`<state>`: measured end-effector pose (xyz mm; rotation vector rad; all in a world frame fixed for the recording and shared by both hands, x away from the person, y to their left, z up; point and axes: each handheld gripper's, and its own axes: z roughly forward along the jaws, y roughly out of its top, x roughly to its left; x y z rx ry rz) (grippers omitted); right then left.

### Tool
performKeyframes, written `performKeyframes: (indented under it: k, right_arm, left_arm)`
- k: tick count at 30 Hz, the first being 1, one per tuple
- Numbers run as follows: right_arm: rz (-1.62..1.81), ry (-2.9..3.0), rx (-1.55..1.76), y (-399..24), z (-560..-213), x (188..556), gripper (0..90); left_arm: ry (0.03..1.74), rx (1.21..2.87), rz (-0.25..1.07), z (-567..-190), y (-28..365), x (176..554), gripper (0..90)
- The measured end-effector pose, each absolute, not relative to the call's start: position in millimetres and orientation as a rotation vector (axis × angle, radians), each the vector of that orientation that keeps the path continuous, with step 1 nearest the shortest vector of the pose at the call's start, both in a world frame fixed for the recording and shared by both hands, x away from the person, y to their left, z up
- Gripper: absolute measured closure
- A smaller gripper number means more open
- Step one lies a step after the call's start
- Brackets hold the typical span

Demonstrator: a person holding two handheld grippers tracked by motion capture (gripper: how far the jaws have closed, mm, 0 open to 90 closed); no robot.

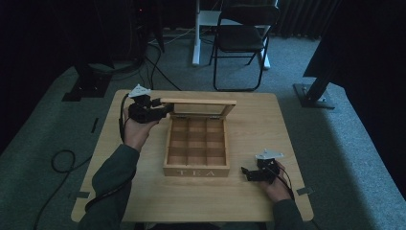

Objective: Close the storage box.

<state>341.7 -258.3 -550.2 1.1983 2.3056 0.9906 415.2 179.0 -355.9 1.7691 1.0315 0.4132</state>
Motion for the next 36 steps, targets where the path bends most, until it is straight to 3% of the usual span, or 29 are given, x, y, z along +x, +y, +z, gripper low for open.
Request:
performKeyframes:
  k: [36]
  right_arm:
    - [0.989,2.299,1.206,-258,-550,341,12.7]
  left_arm:
    - [1.008,1.809,0.388,-370,181,394,39.5]
